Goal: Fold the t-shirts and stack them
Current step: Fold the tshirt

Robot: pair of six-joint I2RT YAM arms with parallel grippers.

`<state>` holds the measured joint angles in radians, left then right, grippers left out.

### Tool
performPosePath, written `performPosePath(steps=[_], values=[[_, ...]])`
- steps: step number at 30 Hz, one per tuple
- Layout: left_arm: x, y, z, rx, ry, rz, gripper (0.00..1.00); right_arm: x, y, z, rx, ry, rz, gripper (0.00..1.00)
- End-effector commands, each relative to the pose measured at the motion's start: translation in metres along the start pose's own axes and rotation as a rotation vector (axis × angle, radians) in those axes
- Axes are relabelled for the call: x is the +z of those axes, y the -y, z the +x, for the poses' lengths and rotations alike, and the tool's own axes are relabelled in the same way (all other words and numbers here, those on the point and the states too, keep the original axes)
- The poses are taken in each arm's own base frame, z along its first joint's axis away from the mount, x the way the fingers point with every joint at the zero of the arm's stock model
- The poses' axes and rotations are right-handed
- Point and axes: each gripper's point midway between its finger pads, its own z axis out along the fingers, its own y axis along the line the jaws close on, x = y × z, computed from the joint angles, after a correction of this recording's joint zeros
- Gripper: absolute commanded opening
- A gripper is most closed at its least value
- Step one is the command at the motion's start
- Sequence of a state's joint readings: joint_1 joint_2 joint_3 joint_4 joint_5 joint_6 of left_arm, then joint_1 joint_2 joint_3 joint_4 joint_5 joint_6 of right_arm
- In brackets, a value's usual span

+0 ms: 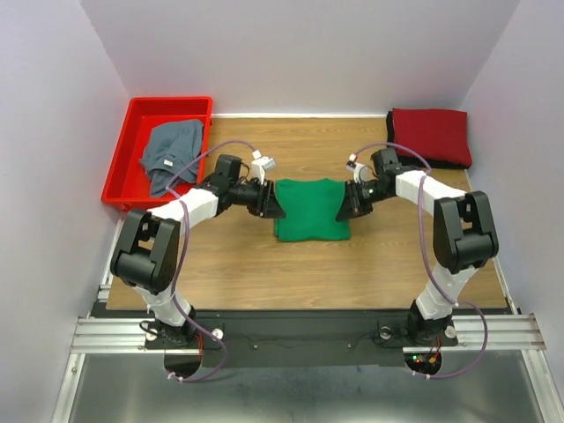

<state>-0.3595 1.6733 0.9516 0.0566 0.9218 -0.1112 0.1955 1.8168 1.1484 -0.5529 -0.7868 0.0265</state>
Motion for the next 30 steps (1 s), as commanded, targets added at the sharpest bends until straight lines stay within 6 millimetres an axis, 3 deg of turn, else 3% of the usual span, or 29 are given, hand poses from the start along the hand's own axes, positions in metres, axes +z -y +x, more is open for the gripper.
performPosePath(steps=[1,2,3,4,5,8,13,19,20,30], values=[[-0.010,0.014,-0.036,0.370,0.011,-0.117,0.50,-0.039,-0.029,-0.025,-0.140,0.082,0.032,0.30],[-0.002,0.023,-0.035,0.434,-0.006,-0.129,0.51,-0.044,-0.028,-0.029,-0.144,0.099,0.060,0.42],[-0.001,0.024,-0.043,0.497,0.002,-0.182,0.54,-0.052,-0.032,-0.034,-0.146,0.130,0.083,0.46],[0.002,0.026,-0.046,0.581,-0.001,-0.203,0.54,-0.059,-0.029,-0.037,-0.138,0.152,0.106,0.50],[0.014,0.041,-0.043,0.649,-0.010,-0.200,0.55,-0.063,-0.024,-0.038,-0.127,0.162,0.127,0.58],[0.027,0.050,-0.048,0.831,0.006,-0.274,0.56,-0.076,-0.010,-0.040,-0.029,0.198,0.129,0.69],[0.071,0.076,-0.037,1.065,-0.025,-0.287,0.60,-0.090,0.024,-0.037,0.167,0.230,0.103,0.74],[0.115,0.084,-0.026,1.251,-0.072,-0.290,0.68,-0.088,0.036,-0.029,0.277,0.218,0.058,0.76],[0.121,0.088,-0.020,1.277,-0.083,-0.273,0.73,-0.088,0.037,-0.028,0.281,0.217,0.061,0.76],[0.163,0.088,-0.007,1.353,-0.134,-0.213,0.74,-0.089,0.047,-0.030,0.331,0.224,0.066,0.79]])
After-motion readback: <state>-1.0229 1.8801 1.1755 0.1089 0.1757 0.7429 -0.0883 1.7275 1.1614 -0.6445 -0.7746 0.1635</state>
